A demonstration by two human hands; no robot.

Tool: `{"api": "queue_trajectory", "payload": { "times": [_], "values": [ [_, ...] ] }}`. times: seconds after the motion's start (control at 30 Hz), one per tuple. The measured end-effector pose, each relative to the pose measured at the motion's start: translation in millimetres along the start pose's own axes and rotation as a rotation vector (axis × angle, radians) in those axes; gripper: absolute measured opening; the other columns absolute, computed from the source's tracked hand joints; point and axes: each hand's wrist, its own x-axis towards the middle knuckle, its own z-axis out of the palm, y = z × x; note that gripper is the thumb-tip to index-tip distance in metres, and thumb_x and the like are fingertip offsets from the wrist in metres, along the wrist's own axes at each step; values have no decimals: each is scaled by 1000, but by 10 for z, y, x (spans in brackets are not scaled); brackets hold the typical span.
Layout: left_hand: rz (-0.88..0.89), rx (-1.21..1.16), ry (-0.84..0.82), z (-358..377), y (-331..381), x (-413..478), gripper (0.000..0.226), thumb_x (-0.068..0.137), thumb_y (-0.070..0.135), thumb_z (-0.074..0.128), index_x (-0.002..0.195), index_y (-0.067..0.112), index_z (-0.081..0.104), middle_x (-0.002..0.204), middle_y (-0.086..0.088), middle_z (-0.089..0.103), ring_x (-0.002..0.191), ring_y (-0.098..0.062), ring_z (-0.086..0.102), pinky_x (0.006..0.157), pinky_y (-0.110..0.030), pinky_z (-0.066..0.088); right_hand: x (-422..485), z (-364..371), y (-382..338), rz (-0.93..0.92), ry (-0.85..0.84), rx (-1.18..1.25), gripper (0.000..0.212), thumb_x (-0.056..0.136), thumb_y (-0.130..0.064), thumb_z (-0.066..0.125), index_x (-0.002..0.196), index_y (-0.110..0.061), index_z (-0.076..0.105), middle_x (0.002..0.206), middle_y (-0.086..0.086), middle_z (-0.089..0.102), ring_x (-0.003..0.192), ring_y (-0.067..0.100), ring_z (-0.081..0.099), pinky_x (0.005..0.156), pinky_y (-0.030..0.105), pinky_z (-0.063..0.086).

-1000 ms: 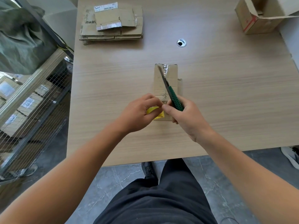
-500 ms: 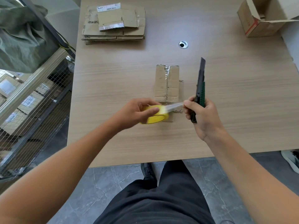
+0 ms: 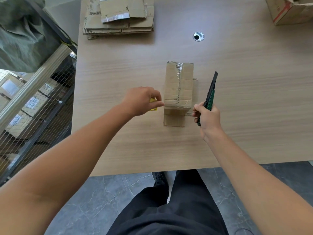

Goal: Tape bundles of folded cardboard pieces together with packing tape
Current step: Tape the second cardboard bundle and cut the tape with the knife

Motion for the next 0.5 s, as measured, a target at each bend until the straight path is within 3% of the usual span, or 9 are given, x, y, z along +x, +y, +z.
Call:
{"api": "queue_trajectory", "payload": {
  "times": [0.17, 0.23, 0.3, 0.4, 0.5],
  "values": [
    [119, 21, 122, 161, -28, -14, 28, 97, 50, 58, 102, 27, 73, 97, 5, 66, 82, -26, 64, 66, -34, 45, 72, -57, 160, 52, -91, 70, 21, 96, -6, 64, 83, -21, 55, 64, -8, 64, 60, 13, 62, 50, 26, 40],
    [198, 81, 159, 176, -18, 2, 32, 98, 50, 57, 103, 23, 73, 97, 1, 68, 73, -34, 63, 62, -31, 38, 96, -65, 235, -51, -112, 2, 14, 98, -11, 62, 89, -21, 59, 67, -11, 65, 68, 13, 65, 51, 26, 43],
    [225, 114, 183, 178, 23, 21, 45, 92, 63, 55, 98, 22, 74, 92, 1, 68, 65, -33, 61, 59, -30, 35, 123, -89, 306, -227, -146, -142, 6, 99, -22, 62, 96, -28, 63, 74, -14, 68, 76, 13, 67, 52, 25, 48],
    [180, 145, 262, 223, 110, 58, 54, 80, 74, 64, 82, 20, 72, 80, 1, 67, 57, -30, 56, 55, -29, 31, 172, -148, 376, -397, -208, -211, 9, 98, -38, 64, 104, -45, 66, 87, -14, 71, 78, 15, 68, 59, 28, 54],
    [109, 168, 321, 286, 192, 100, 52, 78, 72, 70, 73, 20, 70, 75, 1, 65, 53, -30, 55, 54, -28, 29, 248, -213, 411, -471, -264, -221, 13, 93, -55, 65, 105, -49, 64, 87, -12, 69, 74, 13, 66, 62, 32, 55]
  ]
}}
